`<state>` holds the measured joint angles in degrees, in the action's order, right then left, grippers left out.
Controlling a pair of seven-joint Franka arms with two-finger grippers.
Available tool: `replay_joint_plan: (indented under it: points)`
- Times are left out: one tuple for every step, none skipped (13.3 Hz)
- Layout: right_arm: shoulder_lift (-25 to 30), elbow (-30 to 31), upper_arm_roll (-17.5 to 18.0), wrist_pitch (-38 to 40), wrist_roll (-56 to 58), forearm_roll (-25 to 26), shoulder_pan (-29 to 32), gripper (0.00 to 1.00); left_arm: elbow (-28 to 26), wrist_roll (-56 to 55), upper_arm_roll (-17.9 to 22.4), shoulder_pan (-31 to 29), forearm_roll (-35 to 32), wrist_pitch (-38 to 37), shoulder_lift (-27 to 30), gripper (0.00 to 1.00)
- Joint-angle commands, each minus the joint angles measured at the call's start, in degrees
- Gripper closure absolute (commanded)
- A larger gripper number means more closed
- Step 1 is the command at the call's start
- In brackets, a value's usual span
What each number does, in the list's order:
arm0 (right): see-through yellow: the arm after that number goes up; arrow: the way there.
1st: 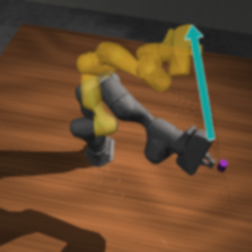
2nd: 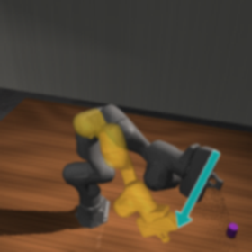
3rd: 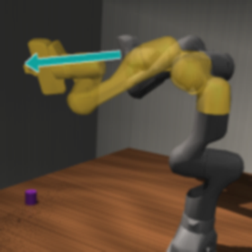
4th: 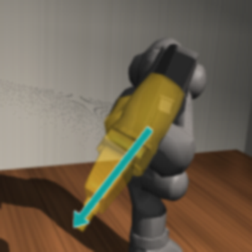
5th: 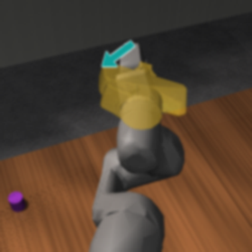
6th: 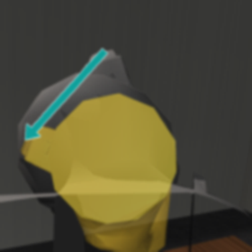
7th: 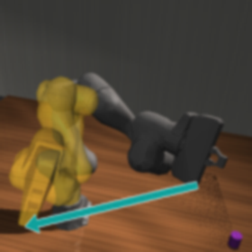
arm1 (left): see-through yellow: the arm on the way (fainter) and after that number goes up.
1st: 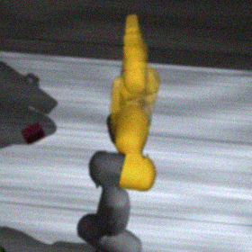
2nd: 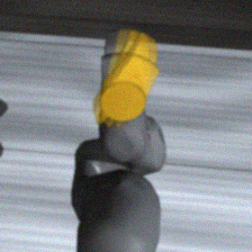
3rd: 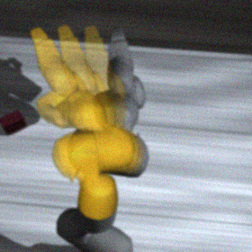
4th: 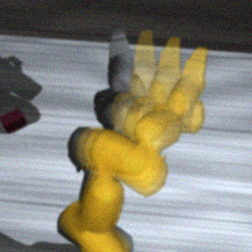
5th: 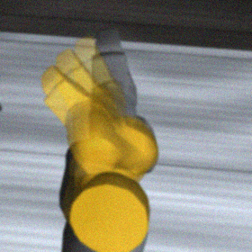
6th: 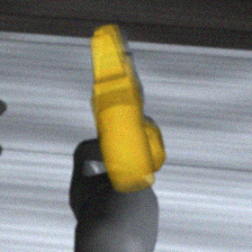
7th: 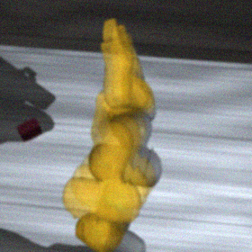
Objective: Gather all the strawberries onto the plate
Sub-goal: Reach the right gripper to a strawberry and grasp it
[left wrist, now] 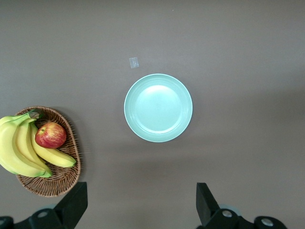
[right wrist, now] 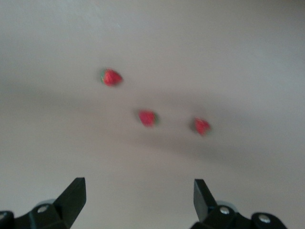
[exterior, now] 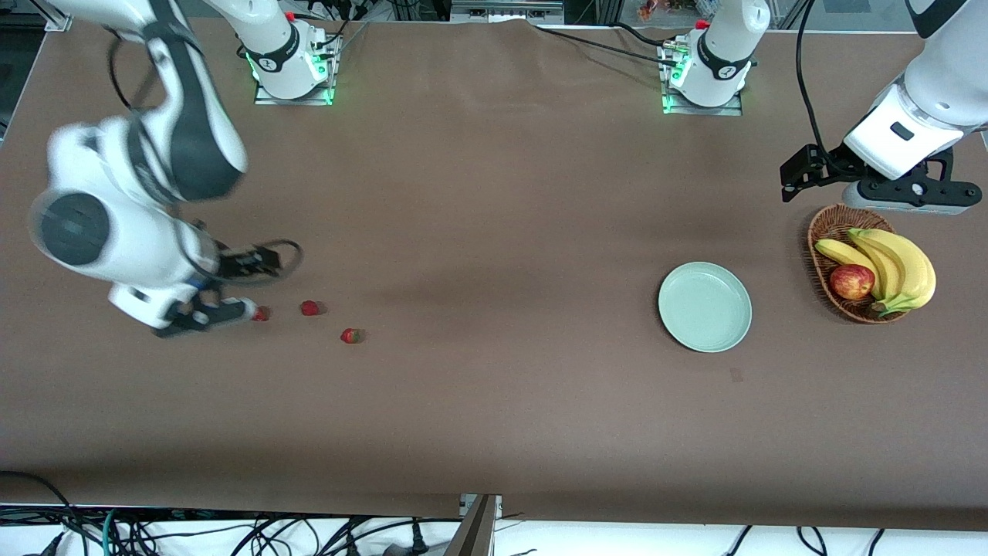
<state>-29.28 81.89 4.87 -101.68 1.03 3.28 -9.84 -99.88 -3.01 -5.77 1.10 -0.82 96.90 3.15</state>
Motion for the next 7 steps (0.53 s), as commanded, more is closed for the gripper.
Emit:
replay_joint_plan:
  points:
    - [-5.95,-1.03,-0.22,-6.74,-2.52,-0.21,-1.41,0.0,0.83,0.63,0.05,-0.05,0.12,-0.57,-0.07,0.0]
    - [-7.53,-0.95,-0.22,-8.86,-2.61,-0.3,-1.85,0.0,0.83,0.63,0.05,-0.05,0.12,-0.49,-0.07,0.0]
    - [-9.29,-0.25,-0.22,-11.49,-2.7,-0.47,-2.37,0.0,0.83,0.63,0.05,-0.05,0.12,-0.49,-0.07,0.0]
    - [-10.44,0.8,-0.22,-14.3,-3.83,-0.99,-2.55,0.0,0.83,0.63,0.05,-0.05,0.12,-0.57,-0.07,0.0]
    - [-11.14,2.29,-0.22,-17.2,-5.06,-1.0,-2.73,0.0,0.83,0.63,0.05,0.04,0.12,-0.57,0.01,0.0]
    - [-11.5,3.96,-0.22,-20.36,-5.77,-0.91,-3.51,0.0,0.83,0.63,0.05,-0.04,0.12,-0.57,0.02,0.0]
    - [-12.11,5.28,-0.3,-23.35,-5.78,-0.74,-3.61,0.0,0.83,0.63,0.05,-0.05,0.12,-0.57,0.02,0.0]
